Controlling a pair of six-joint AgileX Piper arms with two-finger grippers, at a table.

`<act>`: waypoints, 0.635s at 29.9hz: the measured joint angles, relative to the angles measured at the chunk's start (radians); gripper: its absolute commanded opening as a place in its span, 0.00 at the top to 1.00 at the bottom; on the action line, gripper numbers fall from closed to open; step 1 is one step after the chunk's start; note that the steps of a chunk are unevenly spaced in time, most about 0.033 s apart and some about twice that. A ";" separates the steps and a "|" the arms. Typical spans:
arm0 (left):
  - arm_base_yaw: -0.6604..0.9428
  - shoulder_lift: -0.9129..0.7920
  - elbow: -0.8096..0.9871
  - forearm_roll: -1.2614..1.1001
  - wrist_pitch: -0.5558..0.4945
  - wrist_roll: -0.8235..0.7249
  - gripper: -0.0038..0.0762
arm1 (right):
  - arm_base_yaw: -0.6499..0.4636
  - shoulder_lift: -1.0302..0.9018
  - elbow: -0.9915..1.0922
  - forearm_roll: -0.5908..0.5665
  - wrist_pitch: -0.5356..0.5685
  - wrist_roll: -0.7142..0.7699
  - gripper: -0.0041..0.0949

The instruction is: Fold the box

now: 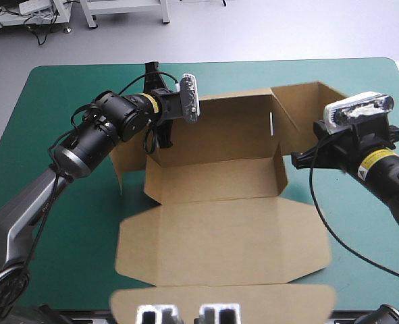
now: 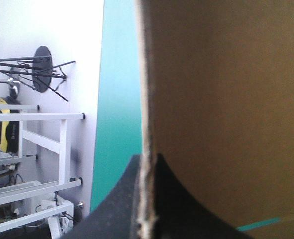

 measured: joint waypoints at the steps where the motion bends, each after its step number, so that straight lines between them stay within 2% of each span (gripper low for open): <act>1: -0.001 -0.003 -0.004 0.002 0.000 0.001 0.96 | 0.000 0.012 -0.013 -0.001 0.000 0.000 0.98; 7: -0.002 -0.008 -0.008 0.014 0.039 0.005 0.96 | 0.000 0.087 -0.092 -0.003 0.004 -0.003 0.98; 12: -0.003 -0.028 -0.008 0.013 0.071 -0.065 0.96 | -0.007 0.152 -0.172 -0.004 0.031 -0.004 0.98; 17: -0.004 -0.063 -0.008 0.013 0.098 -0.163 0.96 | -0.071 0.226 -0.278 0.019 0.085 -0.038 0.98; 19: -0.008 -0.066 -0.008 0.013 0.120 -0.200 0.96 | -0.116 0.256 -0.324 0.071 0.098 -0.083 0.98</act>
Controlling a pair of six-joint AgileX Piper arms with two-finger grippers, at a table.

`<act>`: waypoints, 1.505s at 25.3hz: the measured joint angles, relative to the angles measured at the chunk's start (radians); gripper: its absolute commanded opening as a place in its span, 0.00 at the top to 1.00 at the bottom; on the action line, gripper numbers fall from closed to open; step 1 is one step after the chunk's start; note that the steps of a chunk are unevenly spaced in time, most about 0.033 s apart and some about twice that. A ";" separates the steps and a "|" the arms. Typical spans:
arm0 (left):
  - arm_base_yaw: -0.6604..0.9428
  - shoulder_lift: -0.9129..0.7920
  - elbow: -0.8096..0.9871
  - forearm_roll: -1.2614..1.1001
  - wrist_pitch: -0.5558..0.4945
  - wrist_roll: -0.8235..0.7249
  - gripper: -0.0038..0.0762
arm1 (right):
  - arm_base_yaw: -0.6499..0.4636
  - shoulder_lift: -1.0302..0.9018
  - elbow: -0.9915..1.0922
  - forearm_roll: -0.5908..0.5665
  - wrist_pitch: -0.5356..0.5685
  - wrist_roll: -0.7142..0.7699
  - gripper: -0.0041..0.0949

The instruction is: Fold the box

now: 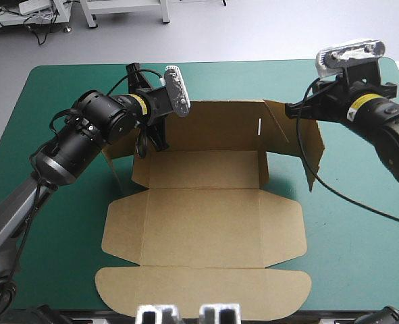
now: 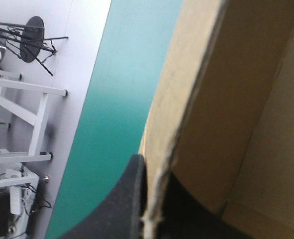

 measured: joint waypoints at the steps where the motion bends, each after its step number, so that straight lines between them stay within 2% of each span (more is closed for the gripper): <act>1: -0.001 -0.001 0.000 0.000 0.010 -0.010 0.96 | -0.020 0.013 -0.018 0.030 0.004 -0.030 0.98; 6: -0.013 -0.001 0.000 0.003 0.044 -0.032 0.96 | -0.132 0.112 -0.128 0.247 0.050 -0.199 0.98; 8: -0.016 -0.001 0.000 0.004 0.054 -0.036 0.96 | -0.153 0.164 -0.164 0.300 0.088 -0.243 0.98; 15: -0.016 -0.001 0.000 0.048 0.112 -0.123 0.96 | -0.166 0.365 -0.291 0.367 0.151 -0.302 0.98; 19: -0.042 -0.001 0.000 0.105 0.147 -0.191 0.96 | -0.171 0.513 -0.436 0.441 0.208 -0.347 0.98; 25: -0.097 0.009 0.000 0.205 0.152 -0.224 0.96 | -0.198 0.650 -0.607 0.501 0.280 -0.373 0.98; 29: -0.099 0.040 0.004 0.252 0.149 -0.232 0.96 | -0.219 0.718 -0.671 0.517 0.321 -0.374 0.98; 34: -0.099 0.052 0.111 0.381 0.057 -0.296 0.96 | -0.287 0.772 -0.674 0.597 0.338 -0.378 0.98; 38: -0.099 0.051 0.174 0.451 -0.012 -0.312 0.96 | -0.295 0.817 -0.674 0.624 0.315 -0.394 0.98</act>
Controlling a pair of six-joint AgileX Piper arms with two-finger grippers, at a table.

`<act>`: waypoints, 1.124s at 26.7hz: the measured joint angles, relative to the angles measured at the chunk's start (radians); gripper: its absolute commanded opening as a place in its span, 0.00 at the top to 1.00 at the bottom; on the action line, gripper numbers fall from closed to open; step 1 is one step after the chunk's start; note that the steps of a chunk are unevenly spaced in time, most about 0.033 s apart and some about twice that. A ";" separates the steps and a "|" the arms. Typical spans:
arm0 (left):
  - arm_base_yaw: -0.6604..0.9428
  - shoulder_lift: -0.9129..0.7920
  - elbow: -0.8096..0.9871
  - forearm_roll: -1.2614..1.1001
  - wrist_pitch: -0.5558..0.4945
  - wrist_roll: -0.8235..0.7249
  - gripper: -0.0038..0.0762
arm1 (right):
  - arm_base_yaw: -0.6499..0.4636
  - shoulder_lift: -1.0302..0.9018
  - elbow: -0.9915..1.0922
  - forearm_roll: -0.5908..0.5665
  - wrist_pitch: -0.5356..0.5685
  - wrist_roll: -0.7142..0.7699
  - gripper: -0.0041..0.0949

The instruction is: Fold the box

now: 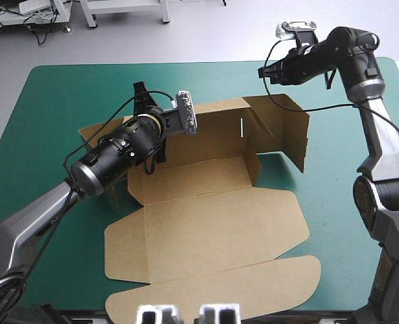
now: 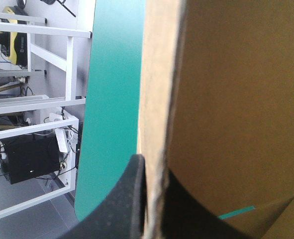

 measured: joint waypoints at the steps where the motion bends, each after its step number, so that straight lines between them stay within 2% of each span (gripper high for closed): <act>1: 0.000 -0.001 0.002 0.002 -0.005 -0.002 0.96 | 0.000 0.011 0.000 0.013 -0.014 -0.005 0.98; 5: 0.000 -0.001 0.004 0.001 -0.027 -0.002 0.96 | 0.000 0.071 -0.006 0.035 -0.025 -0.016 0.98; 13: -0.001 -0.001 0.008 0.021 -0.042 -0.002 0.96 | 0.000 0.088 0.005 0.084 0.077 -0.030 0.98; 17: -0.001 -0.001 0.008 0.022 -0.043 -0.002 0.96 | 0.000 0.037 0.072 0.129 0.081 -0.067 0.98; 30: -0.001 -0.001 0.008 0.022 -0.041 -0.002 0.96 | 0.000 -0.082 0.336 0.148 0.079 -0.148 0.98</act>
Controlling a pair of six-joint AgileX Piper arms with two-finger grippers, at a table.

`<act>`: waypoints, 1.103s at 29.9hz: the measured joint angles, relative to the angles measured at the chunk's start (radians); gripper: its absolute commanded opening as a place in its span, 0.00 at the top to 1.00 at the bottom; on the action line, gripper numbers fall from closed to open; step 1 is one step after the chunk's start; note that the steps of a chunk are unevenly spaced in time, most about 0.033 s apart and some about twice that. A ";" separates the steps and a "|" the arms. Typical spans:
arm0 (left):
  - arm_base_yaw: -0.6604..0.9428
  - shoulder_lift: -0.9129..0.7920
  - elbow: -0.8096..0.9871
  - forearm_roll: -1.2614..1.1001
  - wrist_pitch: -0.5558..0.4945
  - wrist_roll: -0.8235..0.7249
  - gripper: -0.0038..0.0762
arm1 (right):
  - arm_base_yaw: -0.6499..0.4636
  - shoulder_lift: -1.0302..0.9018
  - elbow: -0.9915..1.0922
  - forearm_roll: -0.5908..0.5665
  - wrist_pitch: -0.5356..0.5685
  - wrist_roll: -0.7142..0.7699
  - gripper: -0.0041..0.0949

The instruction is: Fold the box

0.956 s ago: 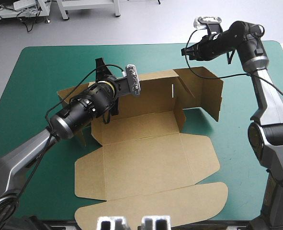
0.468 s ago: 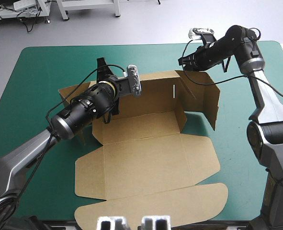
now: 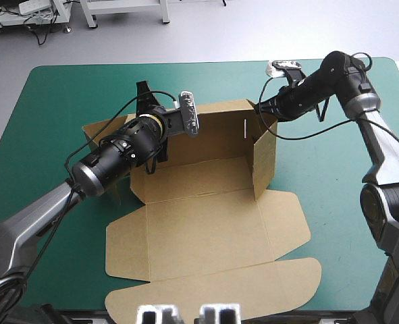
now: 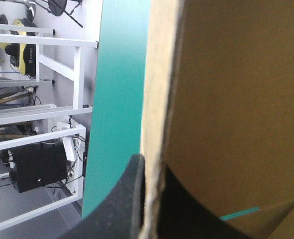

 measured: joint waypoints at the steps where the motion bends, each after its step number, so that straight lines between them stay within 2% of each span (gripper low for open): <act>1: 0.000 0.000 0.000 0.000 0.002 0.000 0.96 | 0.000 -0.009 0.021 0.005 0.000 -0.009 0.98; 6: 0.000 0.000 0.000 -0.002 0.011 0.000 0.96 | 0.000 -0.088 0.170 0.043 -0.096 -0.094 0.98; 17: 0.000 0.000 0.000 -0.019 0.014 0.027 0.96 | 0.000 -0.350 0.728 0.307 -0.495 -0.566 0.98; 21: 0.000 0.000 0.000 -0.027 0.014 0.047 0.96 | 0.000 -0.396 0.835 0.406 -0.546 -0.746 0.98; 24: 0.000 -0.001 0.000 -0.061 0.017 0.082 0.96 | 0.000 -0.403 0.850 0.436 -0.550 -0.800 0.95; 27: -0.003 -0.007 -0.004 -0.093 0.031 0.136 0.96 | 0.000 -0.404 0.853 0.440 -0.549 -0.839 0.83; 31: -0.029 -0.010 -0.006 -0.093 0.049 0.152 0.96 | 0.000 -0.406 0.853 0.442 -0.545 -0.864 0.55; 33: -0.042 -0.010 -0.007 -0.093 0.057 0.164 0.96 | 0.000 -0.408 0.853 0.437 -0.541 -0.871 0.46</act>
